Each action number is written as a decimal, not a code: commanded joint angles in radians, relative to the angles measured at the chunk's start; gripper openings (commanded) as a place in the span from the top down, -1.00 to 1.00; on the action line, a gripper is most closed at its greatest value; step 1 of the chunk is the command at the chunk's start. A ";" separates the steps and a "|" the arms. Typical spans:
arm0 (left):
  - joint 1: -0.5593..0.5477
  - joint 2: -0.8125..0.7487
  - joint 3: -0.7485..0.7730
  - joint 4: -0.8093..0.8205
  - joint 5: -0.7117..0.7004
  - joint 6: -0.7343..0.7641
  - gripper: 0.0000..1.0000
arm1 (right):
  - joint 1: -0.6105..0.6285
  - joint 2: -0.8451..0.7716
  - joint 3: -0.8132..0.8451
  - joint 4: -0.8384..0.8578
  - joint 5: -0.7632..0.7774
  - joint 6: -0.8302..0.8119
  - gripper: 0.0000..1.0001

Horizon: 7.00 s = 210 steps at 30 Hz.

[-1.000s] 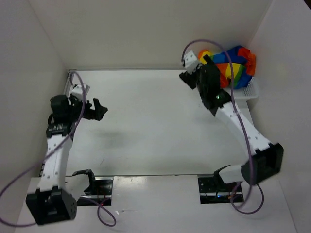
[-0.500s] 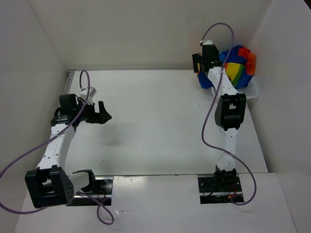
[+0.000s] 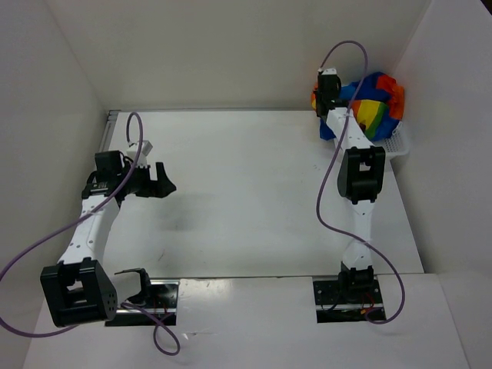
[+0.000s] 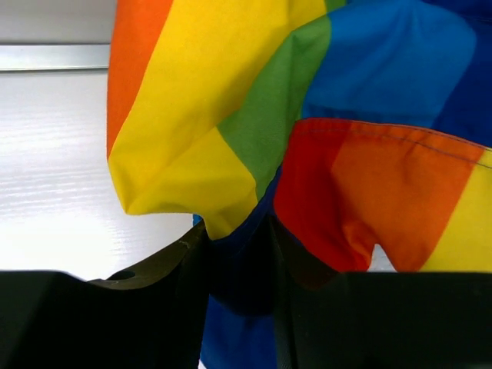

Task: Fold and stack the shorts
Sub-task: Grab the shorts from the pile, then move the shorts to the center of the board, then flatten the shorts out

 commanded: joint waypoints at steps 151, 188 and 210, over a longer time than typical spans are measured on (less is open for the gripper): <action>-0.231 -0.113 0.069 0.072 0.018 0.004 -0.98 | 0.504 -0.924 -0.650 0.196 -0.223 -0.444 1.00; -0.450 0.254 -0.063 0.375 -0.089 0.004 -0.98 | 0.610 0.081 0.374 0.069 0.002 -0.142 1.00; -0.597 0.372 -0.076 0.359 -0.214 0.004 0.27 | 0.610 -0.066 0.395 0.019 -0.049 -0.111 1.00</action>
